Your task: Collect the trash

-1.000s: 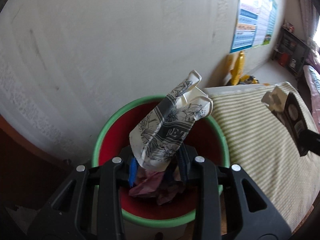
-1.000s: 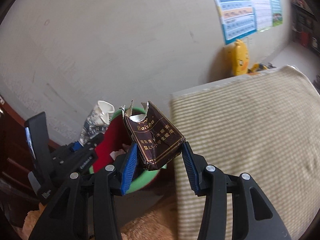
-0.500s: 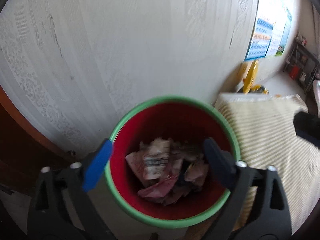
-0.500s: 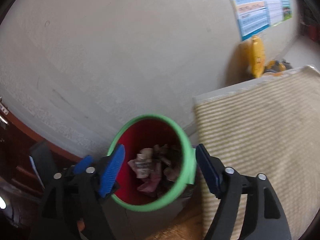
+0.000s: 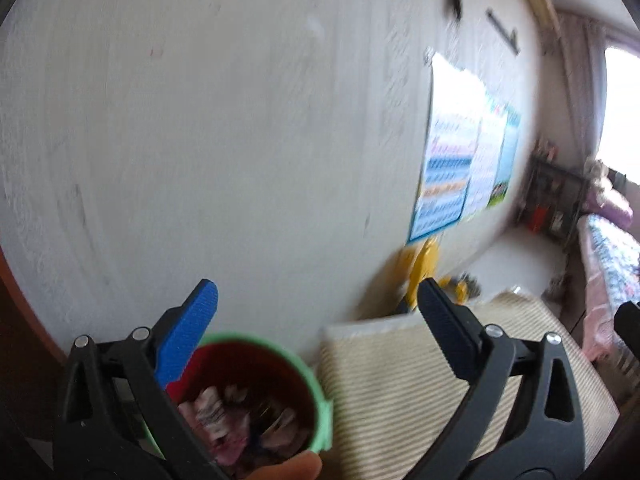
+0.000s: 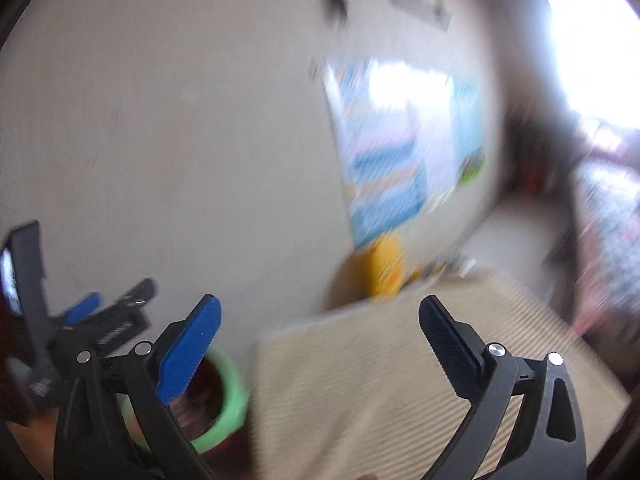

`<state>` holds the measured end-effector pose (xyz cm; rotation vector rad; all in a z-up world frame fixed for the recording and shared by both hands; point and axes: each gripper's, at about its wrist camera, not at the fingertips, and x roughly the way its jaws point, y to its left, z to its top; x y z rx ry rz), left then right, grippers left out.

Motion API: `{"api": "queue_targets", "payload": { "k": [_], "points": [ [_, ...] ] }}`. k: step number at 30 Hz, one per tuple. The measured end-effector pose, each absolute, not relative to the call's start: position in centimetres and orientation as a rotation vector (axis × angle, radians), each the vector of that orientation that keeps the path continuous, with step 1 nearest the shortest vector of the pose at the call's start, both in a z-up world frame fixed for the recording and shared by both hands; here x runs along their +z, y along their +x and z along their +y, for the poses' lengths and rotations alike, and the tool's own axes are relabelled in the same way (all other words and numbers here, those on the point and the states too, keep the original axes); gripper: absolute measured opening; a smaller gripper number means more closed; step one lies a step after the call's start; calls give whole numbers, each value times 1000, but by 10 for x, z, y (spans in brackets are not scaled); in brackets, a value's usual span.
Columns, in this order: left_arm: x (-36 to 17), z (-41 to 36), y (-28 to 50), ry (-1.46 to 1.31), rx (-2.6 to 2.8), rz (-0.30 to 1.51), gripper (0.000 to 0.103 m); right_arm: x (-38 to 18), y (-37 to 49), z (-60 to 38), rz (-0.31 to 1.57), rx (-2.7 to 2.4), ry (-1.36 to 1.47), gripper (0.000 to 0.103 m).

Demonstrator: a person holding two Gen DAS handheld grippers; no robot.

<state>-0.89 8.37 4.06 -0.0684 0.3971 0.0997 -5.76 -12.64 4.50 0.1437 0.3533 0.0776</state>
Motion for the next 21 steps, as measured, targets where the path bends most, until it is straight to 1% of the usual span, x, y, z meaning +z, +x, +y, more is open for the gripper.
{"api": "queue_targets", "payload": {
  "k": [2,4,10,21],
  "points": [
    [50,75,-15,-75,67,375,98,48,-71,-131,261,26,92,95],
    [54,67,-20,-63,60,372,98,48,-74,-133,270,-6,57,95],
    [53,48,-28,1,85,395,98,41,-75,-149,330,9,130,95],
    [49,35,-31,30,77,419,98,39,-96,-150,347,-9,138,95]
  ]
}}
